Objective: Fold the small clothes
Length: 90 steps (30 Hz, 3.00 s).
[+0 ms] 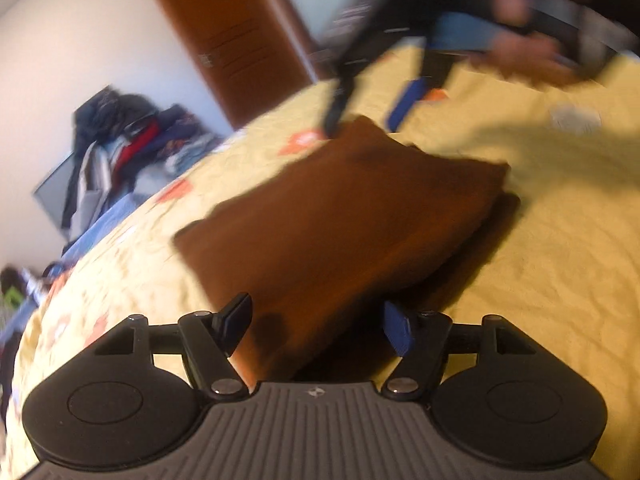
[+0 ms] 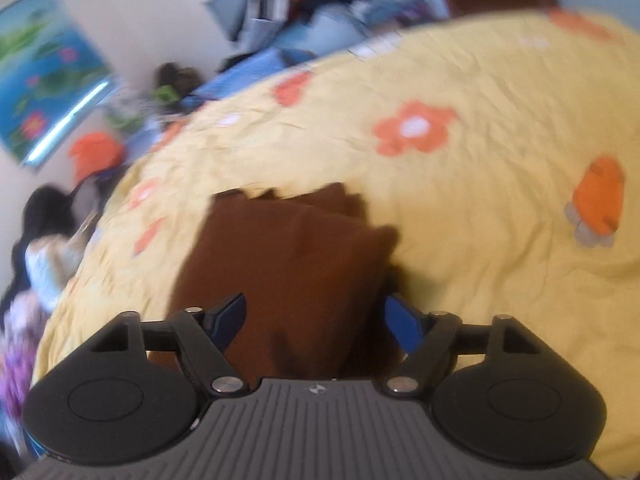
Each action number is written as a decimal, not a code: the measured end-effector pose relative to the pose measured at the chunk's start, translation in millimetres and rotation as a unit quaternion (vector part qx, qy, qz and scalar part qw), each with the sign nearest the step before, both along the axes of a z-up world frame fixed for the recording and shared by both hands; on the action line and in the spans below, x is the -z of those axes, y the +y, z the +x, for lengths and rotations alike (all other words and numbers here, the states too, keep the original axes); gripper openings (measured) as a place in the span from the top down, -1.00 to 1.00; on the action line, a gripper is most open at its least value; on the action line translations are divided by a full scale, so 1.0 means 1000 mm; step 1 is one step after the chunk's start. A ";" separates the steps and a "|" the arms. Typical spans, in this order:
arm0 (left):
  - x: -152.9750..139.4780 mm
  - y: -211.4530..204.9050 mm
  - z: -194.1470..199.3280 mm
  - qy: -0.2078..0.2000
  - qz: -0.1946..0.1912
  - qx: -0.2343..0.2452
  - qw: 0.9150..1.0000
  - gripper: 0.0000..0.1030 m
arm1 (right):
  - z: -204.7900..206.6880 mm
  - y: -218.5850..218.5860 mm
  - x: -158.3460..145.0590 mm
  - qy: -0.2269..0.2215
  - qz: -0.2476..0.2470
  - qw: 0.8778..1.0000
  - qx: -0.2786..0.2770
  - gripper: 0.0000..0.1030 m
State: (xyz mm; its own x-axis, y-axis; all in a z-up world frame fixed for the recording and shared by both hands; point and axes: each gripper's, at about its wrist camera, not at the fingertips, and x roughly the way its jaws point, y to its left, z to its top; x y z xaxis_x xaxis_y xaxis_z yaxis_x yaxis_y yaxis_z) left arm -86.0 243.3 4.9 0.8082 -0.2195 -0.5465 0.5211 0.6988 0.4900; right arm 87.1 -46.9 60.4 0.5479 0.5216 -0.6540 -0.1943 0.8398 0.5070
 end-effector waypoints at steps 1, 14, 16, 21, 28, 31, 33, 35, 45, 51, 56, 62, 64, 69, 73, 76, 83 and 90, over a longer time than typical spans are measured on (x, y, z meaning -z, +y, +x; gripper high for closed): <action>0.003 -0.004 0.000 -0.006 0.006 0.011 1.000 -0.30 | 0.006 0.000 0.007 0.007 0.023 1.000 -0.009 0.19; -0.014 0.032 -0.005 0.054 -0.046 0.048 0.996 0.75 | -0.029 -0.037 0.006 -0.044 0.030 0.998 0.026 -0.12; -0.031 0.038 -0.005 0.068 -0.088 0.065 0.992 0.49 | -0.028 -0.037 -0.020 -0.096 0.023 0.994 0.039 -0.13; -0.039 0.023 0.026 0.048 -0.143 0.043 0.988 -0.64 | 0.007 0.014 -0.030 -0.095 0.026 0.994 -0.047 -0.42; -0.003 0.006 0.085 0.139 -0.170 -0.016 0.975 -0.70 | 0.059 0.034 0.023 -0.016 -0.041 0.998 -0.049 -0.18; -0.002 0.010 0.083 0.139 -0.178 -0.015 0.974 -0.70 | 0.049 0.049 -0.007 -0.049 -0.070 0.995 -0.052 -0.18; -0.001 0.011 0.086 0.138 -0.185 -0.016 0.973 -0.72 | 0.046 0.066 -0.026 -0.072 -0.045 0.993 -0.085 -0.18; 0.000 0.008 0.086 0.138 -0.185 -0.019 0.973 -0.76 | 0.052 0.094 -0.035 -0.079 -0.047 0.989 -0.120 -0.37; -0.003 0.008 0.084 0.138 -0.182 -0.021 0.973 -0.77 | 0.092 0.142 0.011 -0.013 -0.121 0.984 -0.132 -0.25; -0.001 0.011 0.081 0.134 -0.188 -0.020 0.973 -0.77 | 0.018 0.090 -0.020 -0.074 -0.101 0.986 -0.110 -0.69; -0.001 0.005 0.082 0.133 -0.181 -0.022 0.974 -0.84 | 0.016 0.070 0.030 -0.084 -0.174 0.975 -0.106 -0.89; -0.025 0.039 0.054 0.106 -0.235 -0.067 0.964 -0.84 | -0.030 0.049 -0.017 -0.126 -0.124 0.983 -0.051 -0.94; -0.032 0.058 0.040 0.100 -0.249 -0.103 0.958 -0.84 | -0.067 0.037 -0.026 -0.160 -0.121 0.979 -0.037 -1.00; -0.029 0.081 -0.002 0.096 -0.247 -0.161 0.951 -0.85 | -0.137 0.023 -0.002 -0.115 -0.124 0.985 -0.017 -1.00; -0.012 0.075 -0.014 0.123 -0.219 -0.187 0.950 -0.85 | -0.158 0.024 0.023 -0.063 -0.118 0.991 0.004 -1.00; -0.003 0.068 -0.008 0.144 -0.192 -0.221 0.945 -0.85 | -0.159 0.031 0.034 -0.034 -0.122 0.991 0.031 -1.00; 0.008 0.071 0.003 0.183 -0.183 -0.262 0.930 -0.94 | -0.156 0.060 0.038 -0.012 -0.205 0.978 0.021 -1.00; 0.004 0.082 0.011 0.213 -0.158 -0.249 0.932 -1.00 | -0.158 0.077 0.040 -0.003 -0.262 0.965 0.006 -1.00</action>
